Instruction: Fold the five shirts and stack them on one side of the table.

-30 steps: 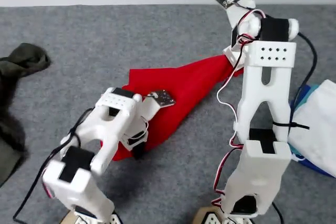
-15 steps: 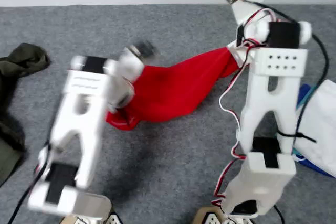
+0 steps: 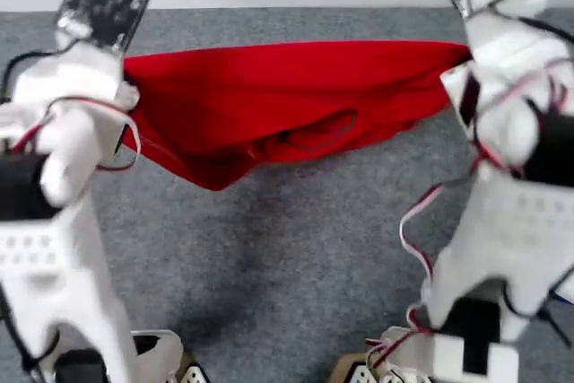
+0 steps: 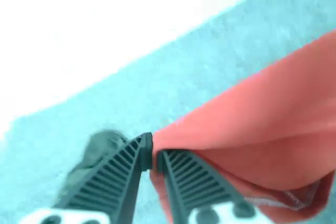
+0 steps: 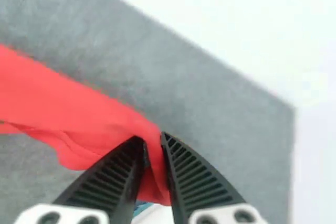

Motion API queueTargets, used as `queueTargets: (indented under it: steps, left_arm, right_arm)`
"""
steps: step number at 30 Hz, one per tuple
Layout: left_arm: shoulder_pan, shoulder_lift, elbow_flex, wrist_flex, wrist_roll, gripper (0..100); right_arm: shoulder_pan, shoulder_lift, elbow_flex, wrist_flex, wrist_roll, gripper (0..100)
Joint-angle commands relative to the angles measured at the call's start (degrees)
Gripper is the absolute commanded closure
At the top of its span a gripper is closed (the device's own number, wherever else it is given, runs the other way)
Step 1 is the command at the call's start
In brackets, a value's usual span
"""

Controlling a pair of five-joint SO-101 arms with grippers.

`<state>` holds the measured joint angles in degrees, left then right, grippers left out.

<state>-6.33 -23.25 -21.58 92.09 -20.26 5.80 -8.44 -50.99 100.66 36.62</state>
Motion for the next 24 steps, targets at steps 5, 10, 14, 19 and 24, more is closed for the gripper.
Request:
queueTargets:
  steps: [5, 10, 14, 19, 24]
  left_arm:
    - [-0.44, -11.08, -5.23, 8.26, -2.81, 100]
    - [-0.53, -17.67, -4.88, 8.44, -5.63, 100]
    - [-0.53, -16.79, 2.07, 8.44, -5.89, 100]
    - [-0.53, -7.3, 18.68, 7.03, -5.98, 100]
    - [-0.62, 11.08, 26.86, -2.37, -6.07, 98]
  right_arm:
    - [0.92, -13.23, -2.81, 1.89, 7.38, 98.9]
    - [0.75, -15.78, -2.64, 1.98, 9.76, 98.9]
    - [-1.01, -12.0, 6.07, 1.98, 10.11, 98.9]
    - [-8.48, -3.47, 23.91, 0.04, 9.76, 98.9]
    - [-9.45, 11.47, 33.49, -14.99, 6.07, 96.9]
